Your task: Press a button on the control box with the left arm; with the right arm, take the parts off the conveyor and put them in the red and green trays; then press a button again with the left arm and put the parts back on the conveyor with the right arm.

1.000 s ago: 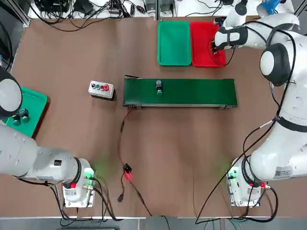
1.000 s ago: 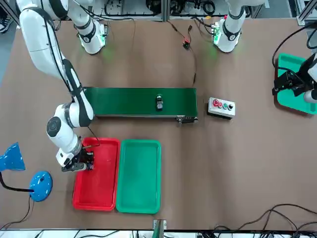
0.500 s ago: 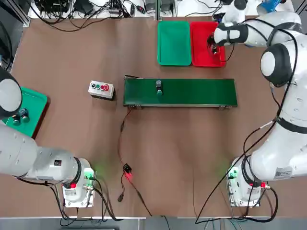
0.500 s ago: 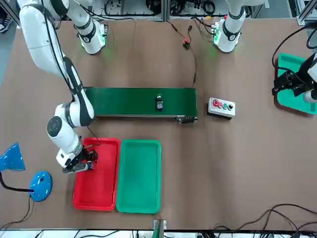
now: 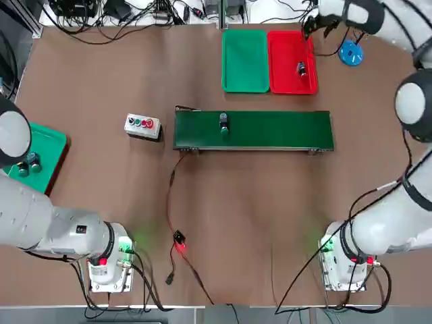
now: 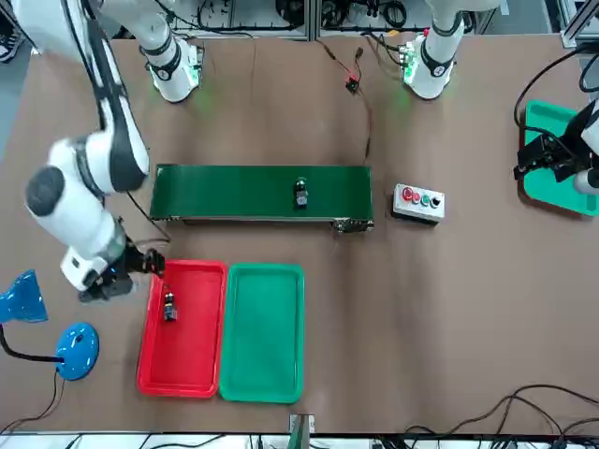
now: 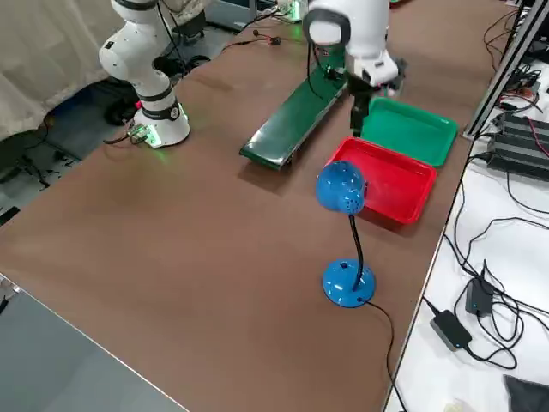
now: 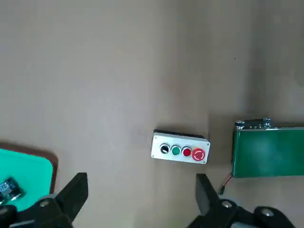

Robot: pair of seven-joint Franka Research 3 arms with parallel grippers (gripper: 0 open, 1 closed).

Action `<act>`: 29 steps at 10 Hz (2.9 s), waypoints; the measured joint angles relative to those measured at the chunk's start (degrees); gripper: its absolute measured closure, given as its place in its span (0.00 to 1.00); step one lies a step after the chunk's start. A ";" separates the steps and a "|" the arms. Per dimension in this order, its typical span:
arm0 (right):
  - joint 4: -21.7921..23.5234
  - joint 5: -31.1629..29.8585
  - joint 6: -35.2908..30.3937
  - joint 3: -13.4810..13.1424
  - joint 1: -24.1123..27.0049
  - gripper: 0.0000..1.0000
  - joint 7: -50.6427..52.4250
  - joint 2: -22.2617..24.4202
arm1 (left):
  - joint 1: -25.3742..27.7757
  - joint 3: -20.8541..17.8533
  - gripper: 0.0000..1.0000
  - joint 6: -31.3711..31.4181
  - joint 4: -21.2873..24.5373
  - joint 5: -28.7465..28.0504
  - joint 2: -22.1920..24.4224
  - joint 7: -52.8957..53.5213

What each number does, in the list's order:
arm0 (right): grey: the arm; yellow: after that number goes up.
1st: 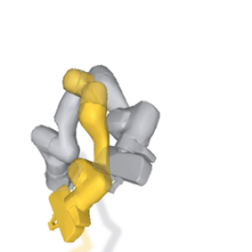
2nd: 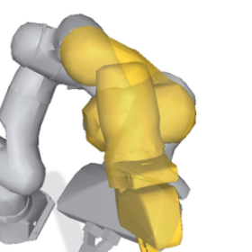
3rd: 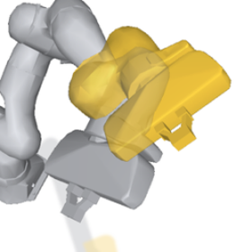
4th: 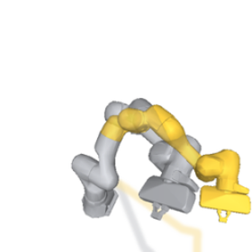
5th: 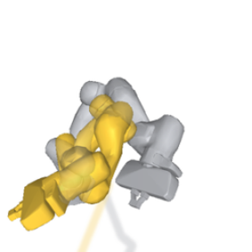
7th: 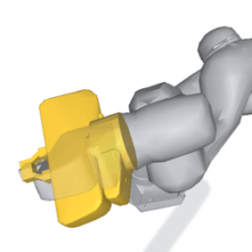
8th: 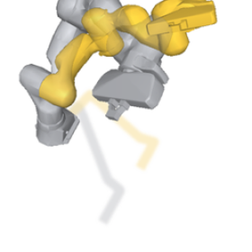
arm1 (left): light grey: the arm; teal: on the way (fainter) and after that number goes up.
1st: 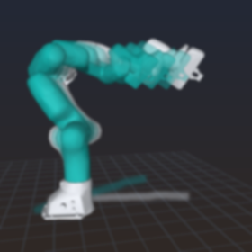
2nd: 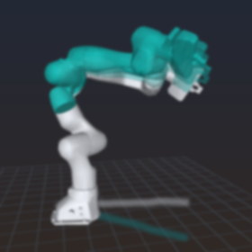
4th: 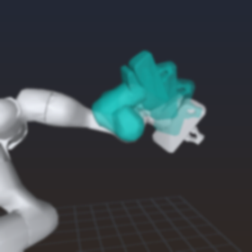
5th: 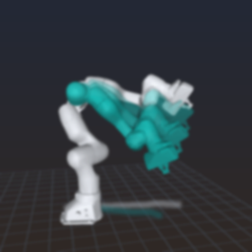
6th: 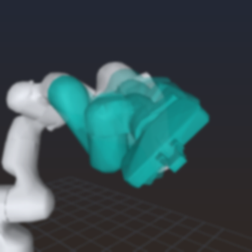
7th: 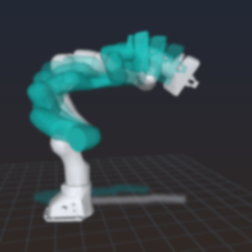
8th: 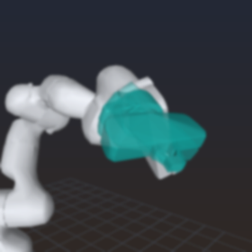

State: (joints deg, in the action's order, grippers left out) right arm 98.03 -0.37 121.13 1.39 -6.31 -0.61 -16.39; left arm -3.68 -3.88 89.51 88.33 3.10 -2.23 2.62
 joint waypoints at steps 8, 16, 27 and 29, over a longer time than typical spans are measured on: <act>-10.50 0.02 -26.61 -1.16 2.55 0.00 -4.36 12.47 | -0.26 0.22 0.06 -0.24 -0.30 0.00 0.34 -0.02; -10.33 1.12 -31.12 -7.07 1.42 0.00 -4.53 16.81 | -0.23 0.22 0.03 -0.16 -0.31 0.00 0.36 0.19; -10.33 1.15 -31.96 -7.05 -0.21 0.00 -4.54 16.81 | -0.03 0.00 0.01 1.60 -0.33 0.00 0.36 0.66; -10.33 1.27 -31.99 -7.01 -2.21 0.00 -4.43 16.80 | 0.00 -0.02 0.01 1.60 -0.35 0.00 0.36 0.73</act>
State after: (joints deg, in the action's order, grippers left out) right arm 87.71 0.90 89.14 -5.62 -8.53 -5.04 0.41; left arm -3.68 -3.90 91.11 87.98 3.10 -1.86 3.35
